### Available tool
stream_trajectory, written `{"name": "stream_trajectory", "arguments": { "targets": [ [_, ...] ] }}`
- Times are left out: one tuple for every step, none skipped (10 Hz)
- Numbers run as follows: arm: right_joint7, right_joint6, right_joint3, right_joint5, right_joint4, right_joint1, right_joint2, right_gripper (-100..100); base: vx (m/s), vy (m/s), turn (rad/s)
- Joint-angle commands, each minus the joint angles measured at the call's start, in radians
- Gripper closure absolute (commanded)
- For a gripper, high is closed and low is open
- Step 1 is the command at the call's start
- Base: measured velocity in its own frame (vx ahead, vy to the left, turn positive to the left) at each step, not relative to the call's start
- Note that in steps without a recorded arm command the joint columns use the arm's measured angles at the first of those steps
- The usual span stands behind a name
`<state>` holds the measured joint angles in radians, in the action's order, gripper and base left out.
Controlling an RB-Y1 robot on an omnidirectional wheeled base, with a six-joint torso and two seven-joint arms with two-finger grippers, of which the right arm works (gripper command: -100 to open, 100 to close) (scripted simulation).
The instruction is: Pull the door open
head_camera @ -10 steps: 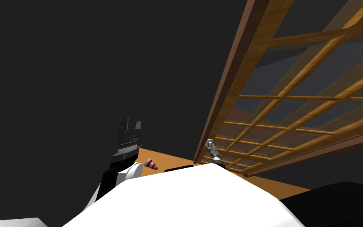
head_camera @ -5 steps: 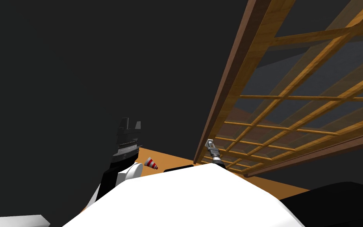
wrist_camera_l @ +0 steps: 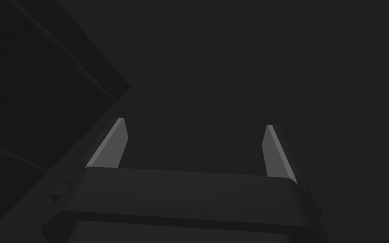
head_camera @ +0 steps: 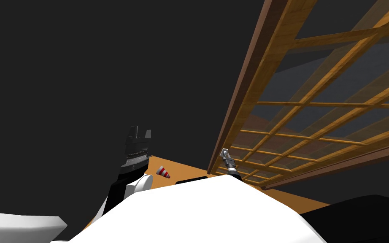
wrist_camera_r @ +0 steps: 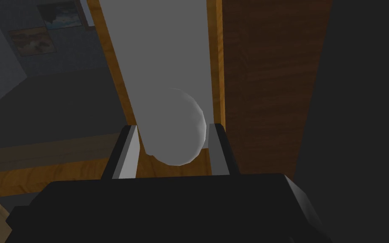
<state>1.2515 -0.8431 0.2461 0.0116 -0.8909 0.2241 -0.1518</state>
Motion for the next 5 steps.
{"name": "stream_trajectory", "arguments": {
  "targets": [
    [-0.029,0.0,-0.005,0.008,0.004,-0.001,0.001,100,-0.038,-0.006,0.026],
    [-0.05,0.0,-0.007,0.014,0.006,-0.003,-0.001,100,-0.036,-0.005,0.033],
    [-0.071,-0.001,-0.009,0.02,0.008,-0.005,-0.002,100,-0.037,-0.005,0.047],
    [-0.092,-0.001,-0.012,0.026,0.009,-0.006,-0.003,100,-0.038,-0.006,0.037],
    [-0.113,-0.002,-0.014,0.032,0.011,-0.008,-0.004,100,-0.041,-0.003,0.038]
  ]
}}
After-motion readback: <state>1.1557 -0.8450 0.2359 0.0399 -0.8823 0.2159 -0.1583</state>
